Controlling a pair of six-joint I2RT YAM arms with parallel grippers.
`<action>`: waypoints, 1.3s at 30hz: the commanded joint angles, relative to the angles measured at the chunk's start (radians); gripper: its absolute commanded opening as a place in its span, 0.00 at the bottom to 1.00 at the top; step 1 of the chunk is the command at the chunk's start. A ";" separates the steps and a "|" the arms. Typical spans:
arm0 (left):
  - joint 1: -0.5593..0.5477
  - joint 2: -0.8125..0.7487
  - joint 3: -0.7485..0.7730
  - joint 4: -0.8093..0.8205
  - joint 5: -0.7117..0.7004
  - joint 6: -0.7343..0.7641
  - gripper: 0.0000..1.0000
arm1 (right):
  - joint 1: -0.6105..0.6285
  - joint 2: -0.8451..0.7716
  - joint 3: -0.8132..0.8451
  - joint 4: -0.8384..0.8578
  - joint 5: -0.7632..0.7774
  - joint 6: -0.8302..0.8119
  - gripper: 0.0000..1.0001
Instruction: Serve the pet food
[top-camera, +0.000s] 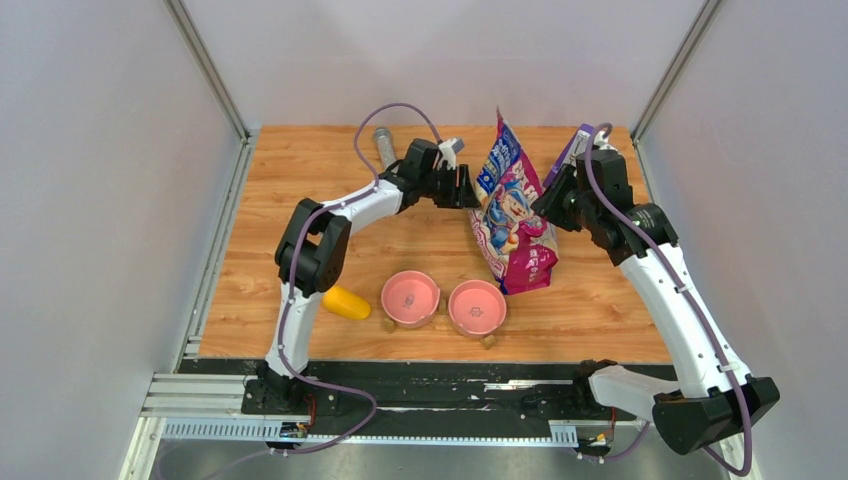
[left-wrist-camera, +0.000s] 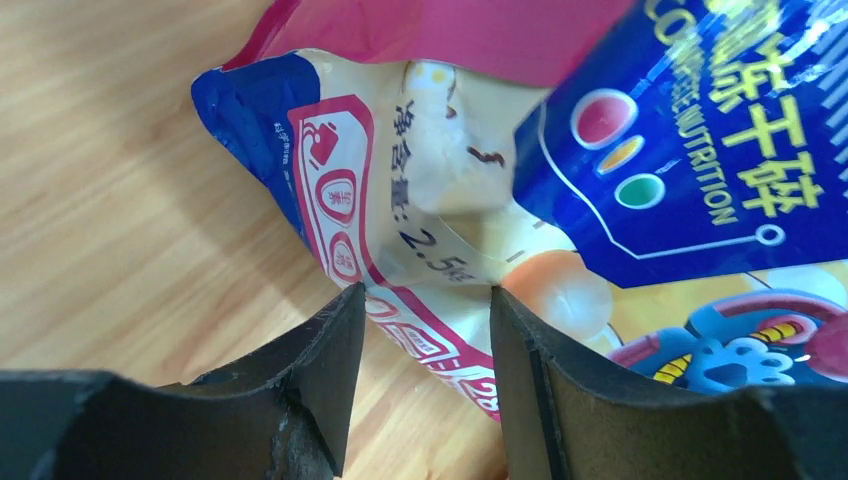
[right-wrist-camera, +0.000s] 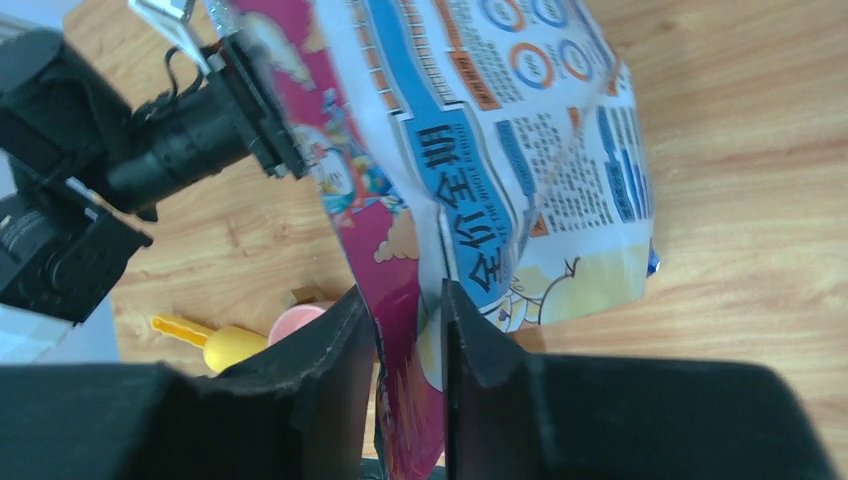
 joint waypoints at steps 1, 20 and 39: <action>-0.033 0.019 0.105 0.118 0.036 0.021 0.56 | 0.003 0.003 0.074 0.097 -0.082 -0.138 0.40; 0.058 -0.216 0.247 0.033 0.185 -0.244 0.71 | -0.225 0.103 0.223 0.114 -0.373 -0.153 0.29; -0.031 -0.153 0.293 0.198 0.266 -0.409 0.72 | -0.245 0.111 0.074 0.196 -0.449 -0.188 0.22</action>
